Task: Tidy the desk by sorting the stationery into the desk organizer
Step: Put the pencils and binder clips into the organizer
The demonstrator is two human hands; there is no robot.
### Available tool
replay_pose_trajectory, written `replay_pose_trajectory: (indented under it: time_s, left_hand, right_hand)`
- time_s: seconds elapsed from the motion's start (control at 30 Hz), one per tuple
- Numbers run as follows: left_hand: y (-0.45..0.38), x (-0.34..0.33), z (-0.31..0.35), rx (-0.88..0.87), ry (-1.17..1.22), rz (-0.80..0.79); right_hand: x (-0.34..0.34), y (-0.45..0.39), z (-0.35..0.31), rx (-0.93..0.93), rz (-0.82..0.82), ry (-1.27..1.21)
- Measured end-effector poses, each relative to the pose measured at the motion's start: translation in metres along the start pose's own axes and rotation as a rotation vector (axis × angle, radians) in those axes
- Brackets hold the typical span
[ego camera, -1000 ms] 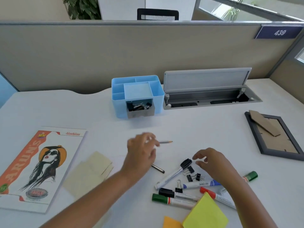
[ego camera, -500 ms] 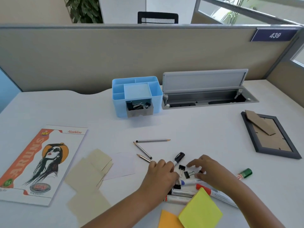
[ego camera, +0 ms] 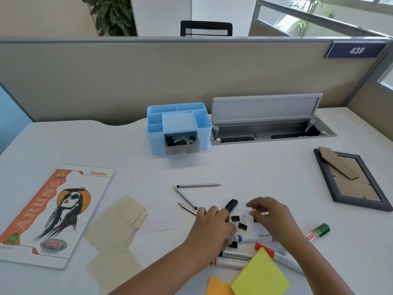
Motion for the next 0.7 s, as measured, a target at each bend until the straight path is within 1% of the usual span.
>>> replay_pose_trajectory:
  time_s: [0.07, 0.13, 0.2, 0.3, 0.33, 0.43, 0.57, 0.63, 0.7]
  left_hand:
    - [0.000, -0.001, -0.002, 0.007, 0.006, -0.001]
    - [-0.001, 0.000, -0.004, 0.012, 0.025, 0.005]
    - [-0.002, 0.001, -0.004, 0.016, 0.018, -0.005]
    - [-0.006, 0.001, -0.002, 0.043, -0.045, -0.024]
    - [-0.006, 0.000, -0.001, 0.051, -0.070, -0.026]
    - [-0.007, -0.006, 0.001, 0.046, -0.107, -0.032]
    - [-0.008, -0.004, 0.003, 0.022, -0.075, 0.027]
    - [-0.007, -0.004, 0.005, 0.018, -0.057, 0.017]
    - [-0.006, -0.004, 0.006, 0.032, -0.065, 0.006]
  right_hand:
    - [0.006, 0.001, 0.004, -0.047, -0.033, -0.119]
    - [0.013, 0.002, 0.006, -0.068, -0.053, -0.139]
    - [0.017, 0.005, 0.007, -0.069, -0.077, -0.053]
    - [0.008, 0.010, 0.008, -0.074, -0.190, 0.170]
    - [0.004, 0.012, 0.008, -0.062, -0.206, 0.231]
    - [-0.007, 0.014, 0.006, -0.015, -0.169, 0.309]
    - [-0.009, 0.014, 0.005, -0.018, -0.104, 0.301]
    - [-0.011, 0.015, 0.004, 0.017, -0.111, 0.289]
    - [-0.017, 0.017, 0.000, 0.063, -0.158, 0.276]
Point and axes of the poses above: each hand's wrist, its own y-axis away from the middle knuckle, its own x-axis out of the back of the hand, z = x × y, the point moved 3 cm from there along -y, towards the middle knuckle, and after that the axes turned 1 degree about -y, right-handed, at the moved point
